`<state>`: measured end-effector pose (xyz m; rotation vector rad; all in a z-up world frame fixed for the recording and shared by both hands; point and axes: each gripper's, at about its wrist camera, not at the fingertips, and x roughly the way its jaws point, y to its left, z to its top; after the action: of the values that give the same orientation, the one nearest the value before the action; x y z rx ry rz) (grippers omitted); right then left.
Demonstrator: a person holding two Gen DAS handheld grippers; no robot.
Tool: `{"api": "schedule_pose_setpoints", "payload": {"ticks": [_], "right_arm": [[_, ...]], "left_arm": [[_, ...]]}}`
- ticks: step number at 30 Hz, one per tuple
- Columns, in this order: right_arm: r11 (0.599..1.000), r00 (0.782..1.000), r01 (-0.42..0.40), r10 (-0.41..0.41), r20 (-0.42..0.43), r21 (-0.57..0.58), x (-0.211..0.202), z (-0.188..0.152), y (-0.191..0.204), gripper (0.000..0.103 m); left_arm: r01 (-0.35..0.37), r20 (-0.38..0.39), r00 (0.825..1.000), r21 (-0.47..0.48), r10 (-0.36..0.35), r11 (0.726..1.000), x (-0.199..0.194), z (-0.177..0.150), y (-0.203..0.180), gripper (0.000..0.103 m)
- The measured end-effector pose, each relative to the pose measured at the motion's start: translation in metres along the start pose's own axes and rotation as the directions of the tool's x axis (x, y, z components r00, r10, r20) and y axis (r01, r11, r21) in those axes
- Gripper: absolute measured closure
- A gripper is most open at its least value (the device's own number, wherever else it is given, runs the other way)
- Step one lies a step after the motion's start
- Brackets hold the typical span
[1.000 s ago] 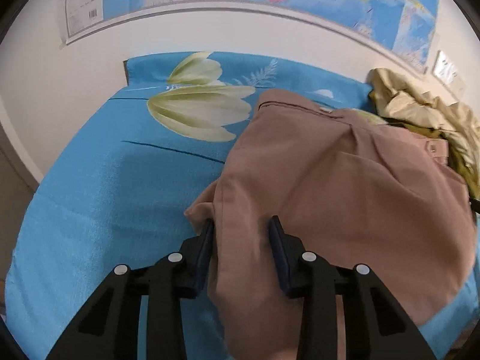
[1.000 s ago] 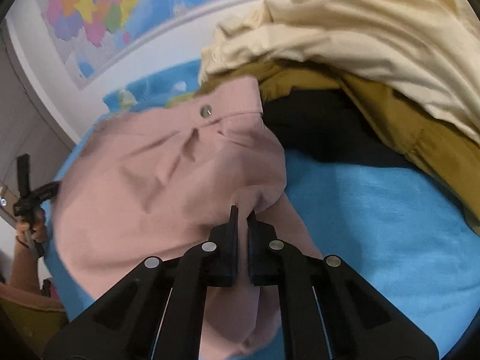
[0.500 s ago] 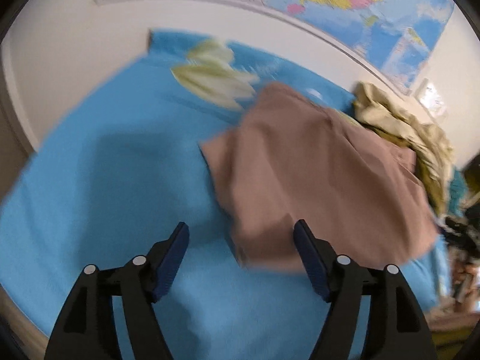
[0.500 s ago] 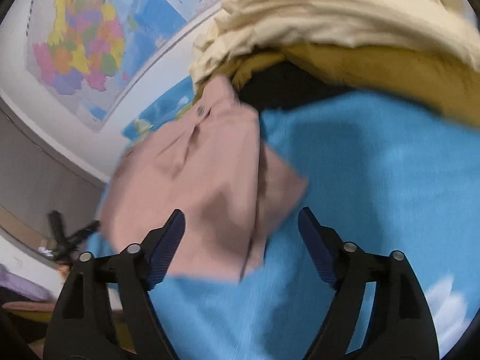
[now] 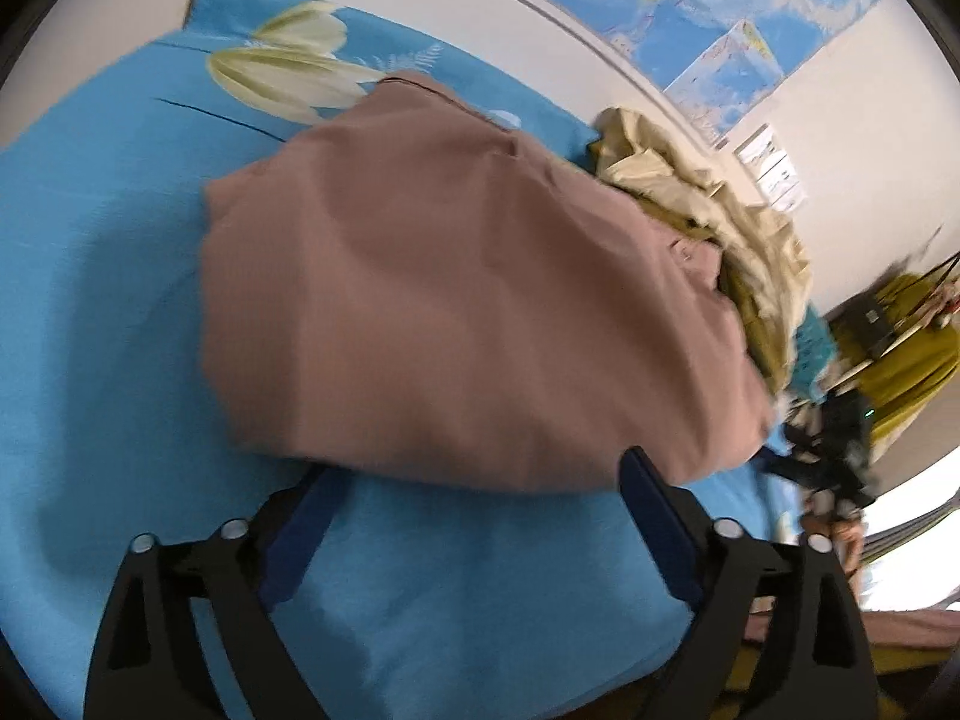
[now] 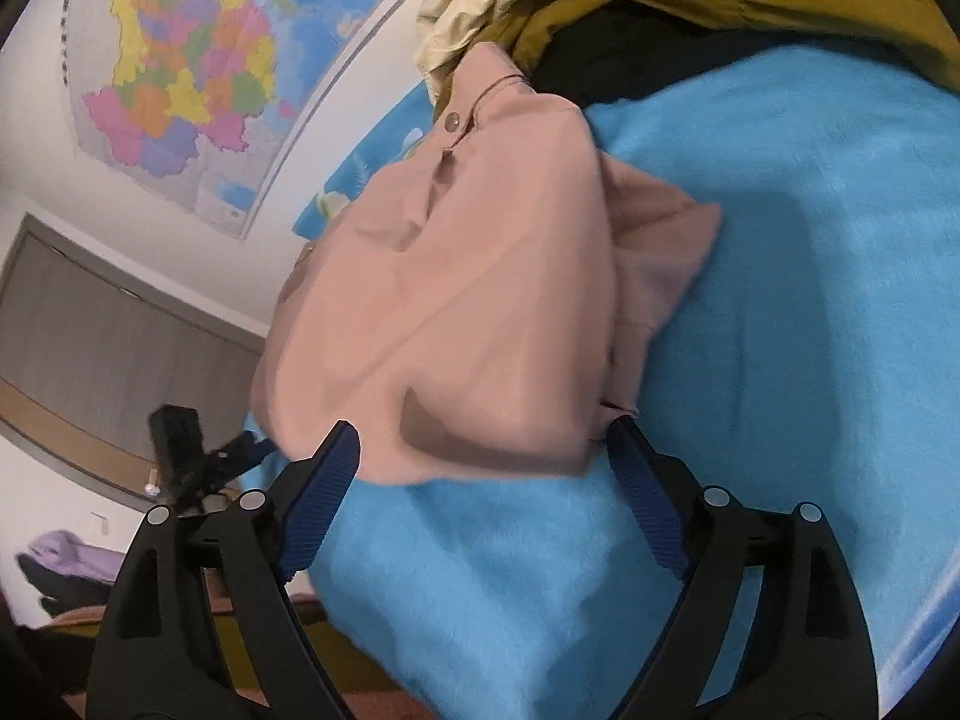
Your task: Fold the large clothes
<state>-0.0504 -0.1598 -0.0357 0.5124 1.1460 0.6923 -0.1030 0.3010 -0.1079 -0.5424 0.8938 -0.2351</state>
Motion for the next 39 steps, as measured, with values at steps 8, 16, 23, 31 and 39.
{"api": "schedule_pose_setpoints", "payload": {"ticks": [8,16,23,31,39], "right_arm": [[1.0,0.999,-0.011,0.011,0.053,0.007,0.021,0.019,0.004,0.014],[1.0,0.998,-0.007,0.007,0.066,-0.008,0.048,0.044,0.013,0.013],[1.0,0.998,-0.012,0.014,0.058,-0.026,0.066,0.061,0.018,0.027],[0.999,0.998,-0.051,0.052,0.047,-0.017,0.073,0.071,0.015,0.03],[0.998,0.998,-0.064,0.064,0.005,-0.021,0.089,0.079,0.018,0.057]], "left_arm": [[0.059,0.03,0.998,-0.028,-0.058,0.998,0.024,0.017,-0.01,0.007],[0.06,0.055,0.997,-0.07,-0.057,0.996,0.036,0.036,-0.011,0.007],[-0.048,0.064,0.997,-0.036,0.05,0.998,0.048,0.049,-0.022,0.016],[-0.054,0.095,0.994,-0.039,0.058,0.998,0.052,0.058,-0.016,0.021],[-0.146,0.127,0.981,-0.018,0.147,0.989,0.062,0.065,-0.023,0.038]]}}
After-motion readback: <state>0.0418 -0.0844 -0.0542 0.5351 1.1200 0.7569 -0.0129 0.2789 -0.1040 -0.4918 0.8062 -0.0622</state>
